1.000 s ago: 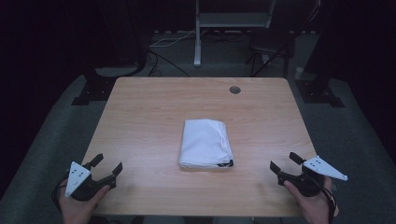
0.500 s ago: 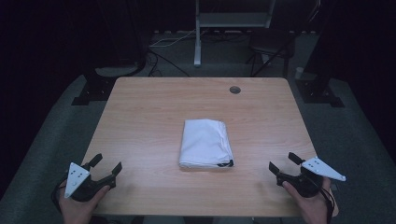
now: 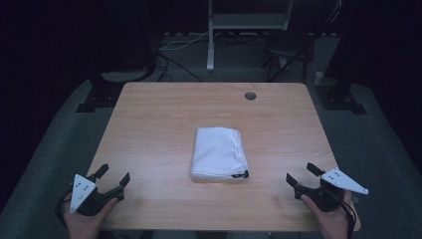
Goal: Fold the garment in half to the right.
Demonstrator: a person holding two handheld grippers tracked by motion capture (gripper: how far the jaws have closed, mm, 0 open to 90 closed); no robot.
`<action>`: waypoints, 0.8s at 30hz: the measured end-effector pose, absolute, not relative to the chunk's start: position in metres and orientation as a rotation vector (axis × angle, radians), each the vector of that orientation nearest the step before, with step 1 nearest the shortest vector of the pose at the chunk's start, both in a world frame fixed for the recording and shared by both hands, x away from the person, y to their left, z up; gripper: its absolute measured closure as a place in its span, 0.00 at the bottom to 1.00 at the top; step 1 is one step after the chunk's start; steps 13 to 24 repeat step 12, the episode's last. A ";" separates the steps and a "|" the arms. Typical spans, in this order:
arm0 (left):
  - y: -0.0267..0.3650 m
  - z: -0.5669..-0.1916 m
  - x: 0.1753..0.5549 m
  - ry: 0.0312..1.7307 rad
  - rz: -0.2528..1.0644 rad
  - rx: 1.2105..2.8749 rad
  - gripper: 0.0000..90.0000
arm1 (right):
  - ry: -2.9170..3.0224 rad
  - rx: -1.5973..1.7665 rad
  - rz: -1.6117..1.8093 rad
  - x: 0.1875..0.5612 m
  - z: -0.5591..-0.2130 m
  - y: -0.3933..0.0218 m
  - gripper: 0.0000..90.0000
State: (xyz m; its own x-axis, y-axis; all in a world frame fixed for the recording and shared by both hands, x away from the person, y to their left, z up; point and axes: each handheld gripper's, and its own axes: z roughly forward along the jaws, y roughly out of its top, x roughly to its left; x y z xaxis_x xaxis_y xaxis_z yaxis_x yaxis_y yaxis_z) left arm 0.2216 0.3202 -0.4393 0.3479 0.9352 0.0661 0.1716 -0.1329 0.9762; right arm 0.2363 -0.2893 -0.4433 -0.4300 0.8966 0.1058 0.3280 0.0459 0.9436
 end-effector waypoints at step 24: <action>0.320 -0.440 0.220 1.031 0.944 1.553 0.24 | 1.804 1.226 1.402 0.236 -0.443 -0.289 0.15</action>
